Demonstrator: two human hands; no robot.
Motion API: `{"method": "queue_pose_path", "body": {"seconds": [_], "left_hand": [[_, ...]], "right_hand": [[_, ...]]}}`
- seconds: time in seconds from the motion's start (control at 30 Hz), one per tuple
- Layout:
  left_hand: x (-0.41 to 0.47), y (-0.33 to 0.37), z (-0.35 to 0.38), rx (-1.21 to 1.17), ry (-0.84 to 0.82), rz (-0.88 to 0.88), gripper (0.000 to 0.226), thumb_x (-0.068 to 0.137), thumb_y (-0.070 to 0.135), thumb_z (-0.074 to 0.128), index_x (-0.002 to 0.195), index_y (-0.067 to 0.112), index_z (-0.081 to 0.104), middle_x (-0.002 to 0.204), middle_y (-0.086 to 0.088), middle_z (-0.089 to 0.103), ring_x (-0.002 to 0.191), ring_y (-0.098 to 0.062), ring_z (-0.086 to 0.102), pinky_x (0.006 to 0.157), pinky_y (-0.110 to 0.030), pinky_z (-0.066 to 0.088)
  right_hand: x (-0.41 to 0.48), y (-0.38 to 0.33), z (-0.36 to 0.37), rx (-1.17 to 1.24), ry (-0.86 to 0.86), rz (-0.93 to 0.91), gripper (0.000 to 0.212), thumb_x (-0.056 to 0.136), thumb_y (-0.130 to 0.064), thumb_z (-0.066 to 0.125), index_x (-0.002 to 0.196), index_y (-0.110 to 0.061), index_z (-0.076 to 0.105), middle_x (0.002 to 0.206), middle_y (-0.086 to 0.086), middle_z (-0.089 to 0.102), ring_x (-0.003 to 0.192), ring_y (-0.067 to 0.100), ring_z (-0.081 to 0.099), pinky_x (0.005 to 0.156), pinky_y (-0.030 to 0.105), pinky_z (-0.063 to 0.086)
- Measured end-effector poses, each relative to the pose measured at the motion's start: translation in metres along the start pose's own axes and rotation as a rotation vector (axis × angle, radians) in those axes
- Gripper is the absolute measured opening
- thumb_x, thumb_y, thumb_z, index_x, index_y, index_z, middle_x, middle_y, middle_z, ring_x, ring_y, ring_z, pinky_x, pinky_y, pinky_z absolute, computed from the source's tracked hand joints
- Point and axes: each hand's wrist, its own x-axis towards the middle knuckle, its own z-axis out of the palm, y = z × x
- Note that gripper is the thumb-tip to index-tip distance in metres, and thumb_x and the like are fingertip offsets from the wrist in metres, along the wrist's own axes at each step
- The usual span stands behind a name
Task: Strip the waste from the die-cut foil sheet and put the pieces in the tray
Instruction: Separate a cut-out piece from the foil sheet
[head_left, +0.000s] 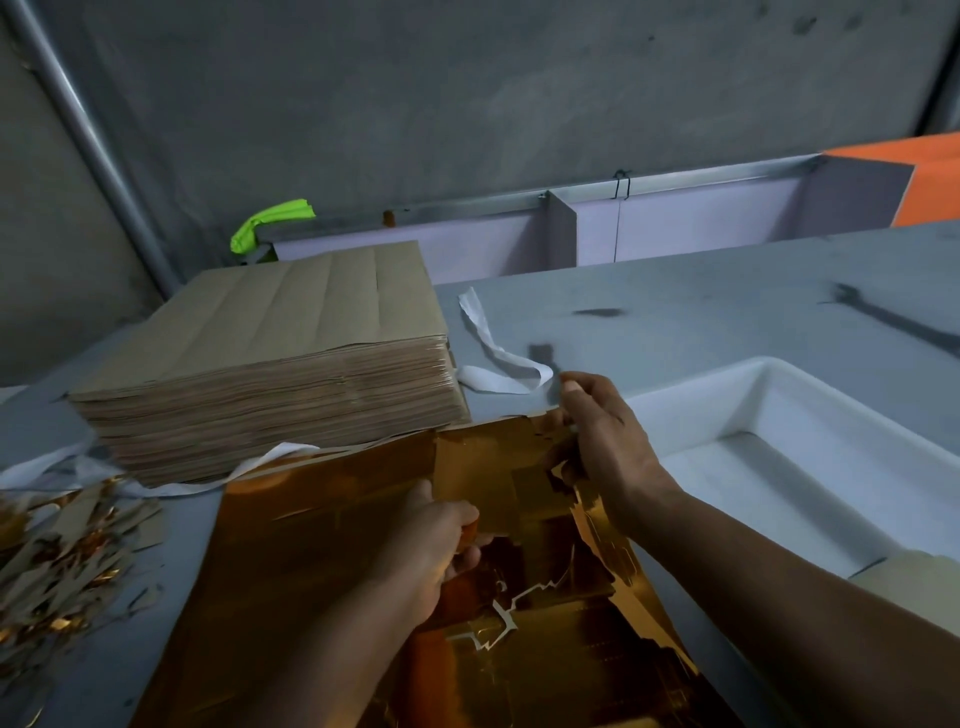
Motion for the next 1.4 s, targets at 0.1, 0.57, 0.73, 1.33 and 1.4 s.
{"method": "queue_pose_path", "body": {"seconds": [0.1, 0.57, 0.73, 1.33, 1.4], "left_hand": [[0.005, 0.002, 0.01, 0.051, -0.014, 0.0, 0.046, 0.096, 0.006, 0.055, 0.135, 0.027, 0.039, 0.105, -0.006, 0.054, 0.089, -0.021, 0.066, 0.05, -0.019, 0.047], [0.027, 0.001, 0.043, 0.184, 0.037, -0.042, 0.043, 0.091, 0.004, 0.062, 0.127, 0.018, 0.044, 0.125, -0.011, 0.051, 0.101, -0.027, 0.061, 0.052, -0.022, 0.055], [0.02, 0.012, 0.05, 0.323, 0.002, -0.032, 0.058, 0.091, 0.009, 0.065, 0.141, 0.02, 0.037, 0.136, -0.01, 0.045, 0.109, -0.027, 0.057, 0.055, -0.023, 0.058], [0.0, 0.023, 0.01, 0.697, -0.102, 0.16, 0.027, 0.088, 0.03, 0.071, 0.109, 0.032, 0.053, 0.112, 0.004, 0.059, 0.098, -0.014, 0.061, 0.081, -0.032, 0.059], [-0.002, 0.021, -0.003, 0.669, -0.091, 0.194, 0.024, 0.09, 0.027, 0.068, 0.113, 0.028, 0.059, 0.111, 0.003, 0.062, 0.096, -0.013, 0.063, 0.079, -0.031, 0.059]], "right_hand": [[0.001, 0.002, 0.0, -0.017, 0.01, -0.012, 0.029, 0.103, -0.045, 0.036, 0.126, -0.032, 0.047, 0.096, 0.005, 0.066, 0.062, 0.016, 0.063, 0.056, 0.033, 0.052], [0.002, 0.002, 0.002, -0.096, -0.003, -0.003, 0.031, 0.103, -0.048, 0.034, 0.128, -0.032, 0.045, 0.093, 0.0, 0.064, 0.058, 0.011, 0.064, 0.059, 0.028, 0.052], [0.0, 0.0, 0.002, -0.116, -0.033, -0.005, 0.033, 0.104, -0.046, 0.034, 0.131, -0.03, 0.044, 0.09, -0.003, 0.064, 0.058, 0.009, 0.063, 0.054, 0.023, 0.047], [-0.016, -0.003, 0.004, -0.38, -0.339, -0.059, 0.015, 0.1, -0.042, 0.048, 0.095, -0.035, 0.059, 0.089, -0.004, 0.066, 0.077, 0.009, 0.063, 0.061, 0.022, 0.046], [-0.021, -0.002, 0.007, -0.523, -0.438, -0.138, 0.017, 0.099, -0.043, 0.051, 0.087, -0.034, 0.06, 0.08, -0.006, 0.065, 0.071, 0.006, 0.063, 0.059, 0.021, 0.048]]}}
